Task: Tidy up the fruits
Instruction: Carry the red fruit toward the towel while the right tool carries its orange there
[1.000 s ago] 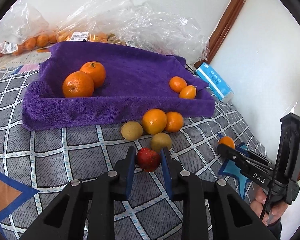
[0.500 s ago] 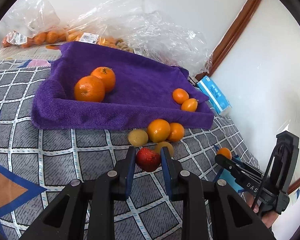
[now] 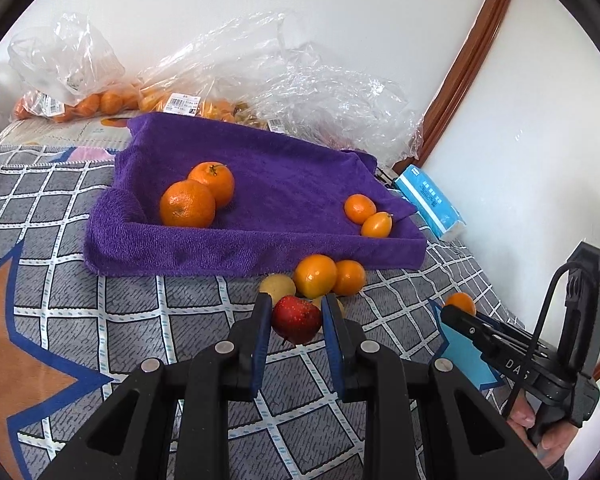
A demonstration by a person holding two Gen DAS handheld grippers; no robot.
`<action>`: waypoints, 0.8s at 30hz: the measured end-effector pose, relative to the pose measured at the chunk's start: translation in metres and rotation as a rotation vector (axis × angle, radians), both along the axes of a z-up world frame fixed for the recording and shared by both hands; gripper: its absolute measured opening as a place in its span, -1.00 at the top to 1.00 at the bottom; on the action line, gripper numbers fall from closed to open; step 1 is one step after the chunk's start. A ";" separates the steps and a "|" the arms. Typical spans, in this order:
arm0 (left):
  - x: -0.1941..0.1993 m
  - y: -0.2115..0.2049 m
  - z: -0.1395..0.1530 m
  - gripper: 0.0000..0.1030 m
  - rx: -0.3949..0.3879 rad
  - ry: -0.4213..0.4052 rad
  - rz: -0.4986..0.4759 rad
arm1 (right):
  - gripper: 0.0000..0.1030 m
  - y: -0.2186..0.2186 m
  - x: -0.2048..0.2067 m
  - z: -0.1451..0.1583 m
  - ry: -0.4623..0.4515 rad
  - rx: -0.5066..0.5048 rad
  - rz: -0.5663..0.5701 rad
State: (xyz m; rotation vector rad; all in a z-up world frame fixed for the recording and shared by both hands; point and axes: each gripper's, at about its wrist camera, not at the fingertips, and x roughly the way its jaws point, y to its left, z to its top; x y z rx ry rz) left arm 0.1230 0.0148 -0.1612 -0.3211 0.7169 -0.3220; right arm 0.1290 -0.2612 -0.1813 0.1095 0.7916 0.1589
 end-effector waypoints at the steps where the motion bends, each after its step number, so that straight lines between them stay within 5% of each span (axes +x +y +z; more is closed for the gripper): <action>1: 0.000 0.000 0.000 0.53 0.004 -0.002 0.003 | 0.38 0.001 -0.001 0.002 -0.004 -0.001 0.000; 24: 0.001 0.006 0.003 0.53 0.001 -0.006 0.043 | 0.38 0.004 -0.002 0.023 -0.043 0.010 -0.041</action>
